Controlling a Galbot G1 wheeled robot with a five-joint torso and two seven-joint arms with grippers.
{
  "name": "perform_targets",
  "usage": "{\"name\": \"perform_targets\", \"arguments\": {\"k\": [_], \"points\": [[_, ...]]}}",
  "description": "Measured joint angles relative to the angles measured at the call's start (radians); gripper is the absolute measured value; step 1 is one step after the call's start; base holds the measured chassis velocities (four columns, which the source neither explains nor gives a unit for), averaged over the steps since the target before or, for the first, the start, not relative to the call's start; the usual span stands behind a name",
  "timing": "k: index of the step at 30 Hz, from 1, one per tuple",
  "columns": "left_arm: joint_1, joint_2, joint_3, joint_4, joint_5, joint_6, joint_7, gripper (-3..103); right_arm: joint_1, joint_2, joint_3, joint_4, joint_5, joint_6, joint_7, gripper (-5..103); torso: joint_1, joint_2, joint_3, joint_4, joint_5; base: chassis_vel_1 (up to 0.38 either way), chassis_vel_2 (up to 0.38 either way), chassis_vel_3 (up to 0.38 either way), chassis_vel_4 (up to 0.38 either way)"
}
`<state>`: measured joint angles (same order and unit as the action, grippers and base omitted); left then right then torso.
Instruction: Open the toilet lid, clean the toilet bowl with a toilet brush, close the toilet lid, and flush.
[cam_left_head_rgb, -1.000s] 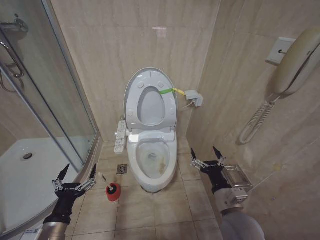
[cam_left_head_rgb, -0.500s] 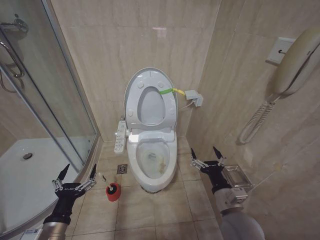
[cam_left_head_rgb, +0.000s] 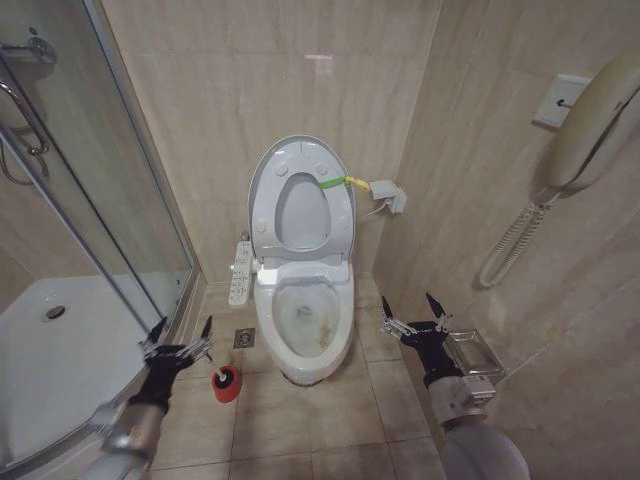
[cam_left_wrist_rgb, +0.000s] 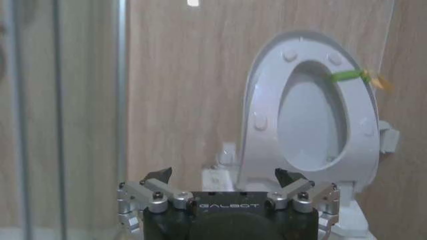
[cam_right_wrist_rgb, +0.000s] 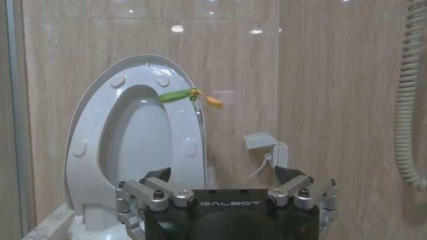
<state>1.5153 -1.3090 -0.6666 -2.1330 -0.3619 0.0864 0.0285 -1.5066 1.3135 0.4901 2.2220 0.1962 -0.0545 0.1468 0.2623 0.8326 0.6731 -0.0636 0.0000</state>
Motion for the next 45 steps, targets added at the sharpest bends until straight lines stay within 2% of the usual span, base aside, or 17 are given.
{"name": "perform_targets", "arguments": {"k": [1, 2, 4, 5, 13, 16, 20, 21, 23, 26, 31, 36, 40, 45], "points": [[0.000, 0.000, 0.000, 0.000, 0.000, 0.000, 0.000, 100, 0.000, 0.000, 0.000, 0.000, 0.000, 0.000, 0.000, 100, 0.000, 0.000, 0.000, 0.0000, 0.0000, 0.000, 0.000, 0.000, 0.000], [-0.059, 0.008, 0.028, 0.031, -0.013, 0.054, -0.010, 100, 0.000, 0.000, 0.000, 0.000, 0.000, 0.000, 0.000, 100, 0.000, 0.000, 0.000, 0.0000, 0.0000, 0.000, 0.000, 0.000, 0.000], [-0.131, 0.019, 0.064, 0.068, -0.029, 0.120, -0.022, 100, 0.000, 0.000, 0.000, 0.000, 0.000, 0.000, 0.000, 100, 0.000, 0.000, 0.000, 0.0000, 0.0000, 0.000, 0.000, 0.000, 0.000], [-0.162, 0.023, 0.079, 0.083, -0.036, 0.148, -0.026, 100, 0.000, 0.000, 0.000, 0.000, 0.000, 0.000, 0.000, 100, 0.000, 0.000, 0.000, -0.0008, -0.0001, 0.000, 0.000, 0.000, 0.000], [-0.178, 0.026, 0.088, 0.092, -0.040, 0.164, -0.030, 100, 0.000, 0.000, 0.000, 0.000, 0.000, 0.000, 0.000, 100, 0.000, 0.000, 0.000, 0.0002, 0.0001, 0.000, 0.000, 0.000, 0.000], [-0.164, 0.025, 0.089, 0.027, -0.024, 0.135, -0.032, 100, 0.000, 0.000, 0.000, 0.000, 0.000, 0.000, 0.000, 100, 0.000, 0.000, 0.000, 0.0000, -0.0001, 0.000, 0.000, 0.000, 0.000], [-0.116, 0.019, 0.079, -0.148, 0.025, 0.038, -0.033, 100, 0.000, 0.000, 0.000, 0.000, 0.000, 0.000, 0.000, 100, 0.000, 0.000, 0.000, 0.0002, 0.0005, 0.000, 0.000, 0.000, 0.000], [-0.116, 0.019, 0.079, -0.148, 0.025, 0.038, -0.033, 100, 0.000, 0.000, 0.000, 0.000, 0.000, 0.000, 0.000, 100, 0.000, 0.000, 0.000, 0.0002, 0.0005, 0.000, 0.000, 0.000, 0.000], [-0.102, 0.015, 0.076, -0.194, 0.040, -0.002, -0.035, 100, 0.000, 0.000, 0.000, 0.000, 0.000, 0.000, 0.000, 100, 0.000, 0.000, 0.000, 0.0002, -0.0003, 0.000, 0.000, 0.000, 0.000], [-0.093, 0.013, 0.073, -0.205, 0.053, -0.030, -0.040, 100, 0.000, 0.000, 0.000, 0.000, 0.000, 0.000, 0.000, 100, 0.000, 0.000, 0.000, 0.0001, 0.0006, 0.000, 0.000, 0.000, 0.000], [-0.080, 0.009, 0.081, -0.137, 0.058, -0.078, -0.069, 100, 0.000, 0.000, 0.000, 0.000, 0.000, 0.000, 0.000, 100, 0.000, 0.000, 0.000, 0.0000, 0.0001, 0.000, 0.000, 0.000, 0.000], [-0.082, 0.006, 0.087, 0.021, 0.065, -0.170, -0.096, 100, 0.000, 0.000, 0.000, 0.000, 0.000, 0.000, 0.000, 100, 0.000, 0.000, 0.000, 0.0000, -0.0001, 0.000, 0.000, 0.000, 0.000], [-0.078, 0.006, 0.086, 0.083, 0.080, -0.211, -0.107, 100, 0.000, 0.000, 0.000, 0.000, 0.000, 0.000, 0.000, 100, 0.000, 0.000, 0.000, 0.0000, -0.0002, 0.000, 0.000, 0.000, 0.000], [-0.060, 0.008, 0.079, 0.098, 0.080, -0.224, -0.127, 100, 0.000, 0.000, 0.000, 0.000, 0.000, 0.000, 0.000, 100, 0.000, 0.000, 0.000, 0.0000, 0.0000, 0.000, 0.000, 0.000, 0.000]]}}
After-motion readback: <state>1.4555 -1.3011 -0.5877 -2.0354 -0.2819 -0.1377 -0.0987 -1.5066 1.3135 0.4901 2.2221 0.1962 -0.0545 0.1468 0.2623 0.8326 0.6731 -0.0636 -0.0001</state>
